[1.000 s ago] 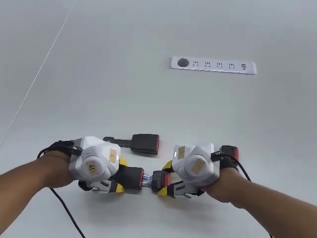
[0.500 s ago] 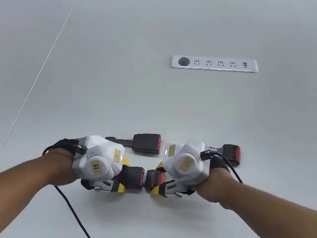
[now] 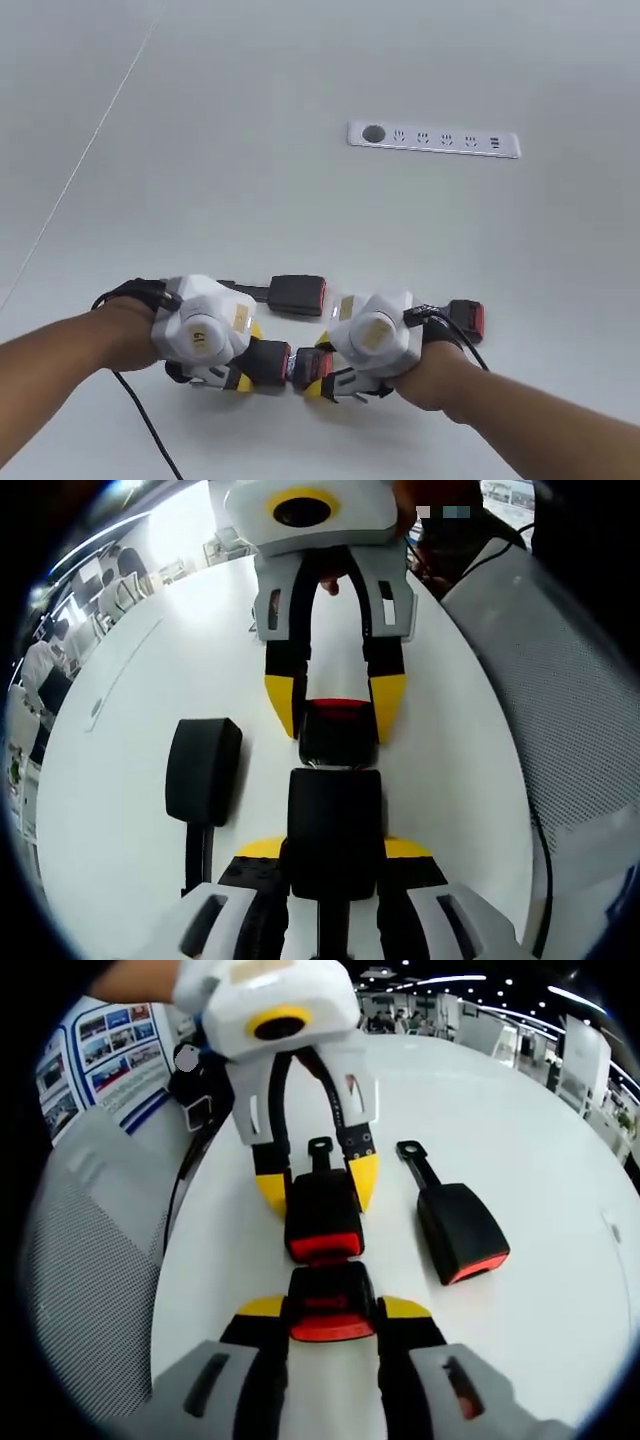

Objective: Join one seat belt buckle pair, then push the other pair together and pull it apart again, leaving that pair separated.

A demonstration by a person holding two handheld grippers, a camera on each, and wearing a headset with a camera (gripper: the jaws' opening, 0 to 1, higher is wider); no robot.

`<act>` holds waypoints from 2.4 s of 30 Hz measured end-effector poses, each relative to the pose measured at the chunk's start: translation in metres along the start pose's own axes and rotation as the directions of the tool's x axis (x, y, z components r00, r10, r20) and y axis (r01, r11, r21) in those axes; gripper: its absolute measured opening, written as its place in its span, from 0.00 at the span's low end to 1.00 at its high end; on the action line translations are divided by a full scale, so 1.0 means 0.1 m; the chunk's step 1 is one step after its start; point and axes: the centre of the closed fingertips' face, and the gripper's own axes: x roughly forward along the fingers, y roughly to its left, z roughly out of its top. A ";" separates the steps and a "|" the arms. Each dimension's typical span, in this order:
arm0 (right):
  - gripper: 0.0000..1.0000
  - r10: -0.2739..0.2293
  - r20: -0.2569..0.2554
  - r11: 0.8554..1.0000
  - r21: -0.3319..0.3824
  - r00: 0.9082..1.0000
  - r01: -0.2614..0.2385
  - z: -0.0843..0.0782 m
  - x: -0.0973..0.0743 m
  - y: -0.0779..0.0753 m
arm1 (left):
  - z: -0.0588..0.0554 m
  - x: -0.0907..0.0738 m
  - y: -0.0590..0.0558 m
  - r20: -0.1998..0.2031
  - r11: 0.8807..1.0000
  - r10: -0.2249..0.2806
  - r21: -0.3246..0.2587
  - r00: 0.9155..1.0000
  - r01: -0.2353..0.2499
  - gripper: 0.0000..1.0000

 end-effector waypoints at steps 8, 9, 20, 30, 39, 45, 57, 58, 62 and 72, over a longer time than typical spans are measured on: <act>0.34 -0.003 -0.002 1.000 -0.006 1.000 0.003 -0.01 0.00 -0.01 | 0.01 -0.01 -0.01 0.006 1.000 0.005 -0.009 1.000 -0.005 0.34; 0.34 -0.003 -0.003 1.000 -0.006 1.000 0.003 -0.01 0.00 0.00 | 0.01 -0.01 -0.01 0.007 1.000 0.005 -0.010 1.000 -0.005 0.34; 0.34 -0.004 0.003 1.000 -0.015 1.000 0.004 -0.02 0.00 0.00 | 0.01 -0.01 -0.02 0.013 1.000 0.008 -0.015 1.000 -0.008 0.34; 0.33 -0.009 0.036 0.998 -0.058 0.999 0.011 -0.02 -0.03 -0.01 | 0.00 -0.03 -0.03 0.047 1.000 -0.006 -0.012 0.999 0.007 0.34; 0.33 -0.018 0.076 0.998 -0.062 0.997 0.023 -0.01 -0.04 -0.01 | 0.01 -0.05 -0.02 0.098 0.999 -0.002 -0.036 0.995 0.006 0.33; 0.33 -0.018 0.082 0.998 -0.063 0.996 0.023 -0.01 -0.04 -0.01 | 0.01 -0.05 -0.02 0.105 0.999 -0.002 -0.037 0.994 0.006 0.33; 0.33 -0.022 0.083 0.998 -0.061 0.996 0.027 -0.02 -0.05 -0.01 | 0.01 -0.05 -0.02 0.102 0.999 0.001 -0.036 0.995 0.003 0.33; 0.33 -0.022 0.084 0.998 -0.059 0.996 0.027 -0.02 -0.05 -0.01 | 0.01 -0.05 -0.02 0.102 0.999 0.001 -0.037 0.995 0.003 0.33; 0.33 -0.021 0.084 0.998 -0.060 0.996 0.026 -0.03 -0.06 -0.01 | 0.02 -0.05 -0.02 0.100 0.999 -0.002 -0.035 0.995 0.005 0.33; 0.33 -0.020 0.085 0.998 -0.060 0.996 0.025 -0.03 -0.06 -0.01 | 0.02 -0.05 -0.02 0.110 0.999 -0.010 -0.032 0.994 0.013 0.33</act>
